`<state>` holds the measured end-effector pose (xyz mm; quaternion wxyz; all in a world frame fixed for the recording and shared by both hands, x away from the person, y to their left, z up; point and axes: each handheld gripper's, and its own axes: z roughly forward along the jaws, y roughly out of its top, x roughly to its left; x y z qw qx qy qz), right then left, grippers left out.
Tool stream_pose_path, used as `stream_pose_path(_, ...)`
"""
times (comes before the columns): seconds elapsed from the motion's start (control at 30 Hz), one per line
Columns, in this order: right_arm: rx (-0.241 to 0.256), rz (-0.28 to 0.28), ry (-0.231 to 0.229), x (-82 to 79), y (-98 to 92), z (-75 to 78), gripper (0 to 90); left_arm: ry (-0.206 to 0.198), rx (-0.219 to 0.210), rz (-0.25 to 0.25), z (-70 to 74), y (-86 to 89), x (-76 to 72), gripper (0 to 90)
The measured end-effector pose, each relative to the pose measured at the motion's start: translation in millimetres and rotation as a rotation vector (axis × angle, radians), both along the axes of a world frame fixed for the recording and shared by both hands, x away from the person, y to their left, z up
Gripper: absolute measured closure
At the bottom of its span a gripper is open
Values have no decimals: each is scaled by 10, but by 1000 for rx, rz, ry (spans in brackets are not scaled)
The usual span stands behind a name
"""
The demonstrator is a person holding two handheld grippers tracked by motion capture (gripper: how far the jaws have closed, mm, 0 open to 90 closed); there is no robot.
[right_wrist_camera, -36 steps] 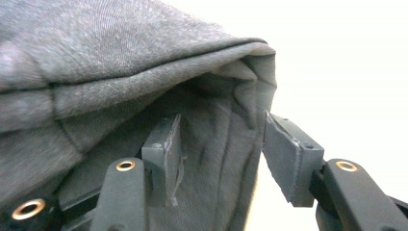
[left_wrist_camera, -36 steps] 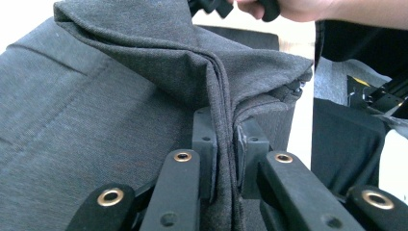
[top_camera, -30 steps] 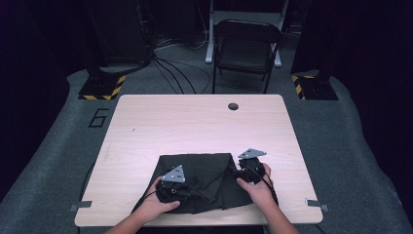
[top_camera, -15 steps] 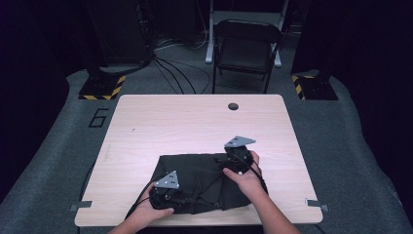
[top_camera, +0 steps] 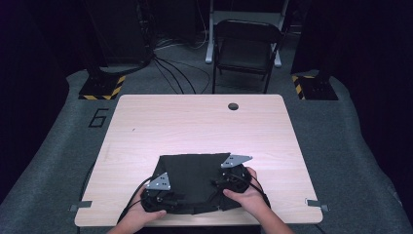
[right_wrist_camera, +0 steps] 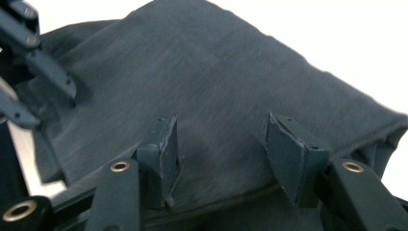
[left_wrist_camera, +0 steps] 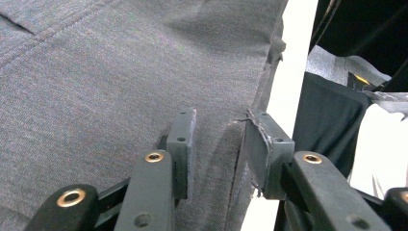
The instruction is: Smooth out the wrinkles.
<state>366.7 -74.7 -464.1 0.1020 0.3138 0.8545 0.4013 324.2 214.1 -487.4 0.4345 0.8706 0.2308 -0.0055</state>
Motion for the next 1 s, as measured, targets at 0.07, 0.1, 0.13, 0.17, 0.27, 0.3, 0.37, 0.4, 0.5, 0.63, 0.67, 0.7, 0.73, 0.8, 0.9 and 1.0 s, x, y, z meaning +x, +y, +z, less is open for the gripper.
stream_pose_path(0.07, 2, 1, 4, -28, -15, -14, 447, -1, -4, 10, 2, 8, -11, 632)
stream_pose_path(0.1, 1, -2, 5, -84, -41, -39, 446, 2, -9, 19, 11, 45, -17, 615)
stream_pose_path(0.13, 1, 5, 5, -103, -55, -54, 445, 5, -18, 26, 16, 66, -18, 609)
stream_pose_path(0.17, 2, 10, 7, -123, -69, -67, 444, 3, -23, 29, 28, 95, -11, 601)
stream_pose_path(0.27, 1, 10, 11, -166, -93, -94, 443, 8, -54, 51, 54, 156, 1, 585)
stream_pose_path(0.3, -2, 14, 13, -204, -103, -119, 439, -1, -81, 78, 90, 229, 26, 564)
stream_pose_path(0.37, -13, 15, 15, -225, -107, -132, 438, -9, -80, 88, 113, 268, 43, 548)
stream_pose_path(0.4, -35, 20, 18, -251, -117, -172, 435, -32, -79, 130, 136, 325, 81, 534)
stream_pose_path(0.5, -58, 24, 39, -279, -128, -249, 429, -66, -56, 185, 134, 365, 115, 506)
stream_pose_path(0.63, -62, 22, 58, -306, -130, -292, 424, -41, 14, 243, 43, 435, 179, 472)
stream_pose_path(0.67, -63, 24, 59, -300, -133, -299, 423, -26, 26, 249, 17, 438, 179, 465)
stream_pose_path(0.7, -67, 28, 64, -296, -137, -305, 423, -22, 34, 249, -6, 441, 181, 459)
stream_pose_path(0.73, -64, 20, 57, -299, -133, -322, 423, -19, 42, 246, -25, 441, 179, 457)
stream_pose_path(0.8, -81, 30, 47, -303, -129, -342, 424, -21, 59, 243, -55, 429, 177, 448)
stream_pose_path(0.9, -94, 39, 37, -307, -126, -356, 425, -19, 85, 232, -95, 420, 186, 438)
stream_pose_path(1.0, -76, 34, 43, -296, -135, -380, 426, -28, 92, 229, -148, 413, 203, 432)
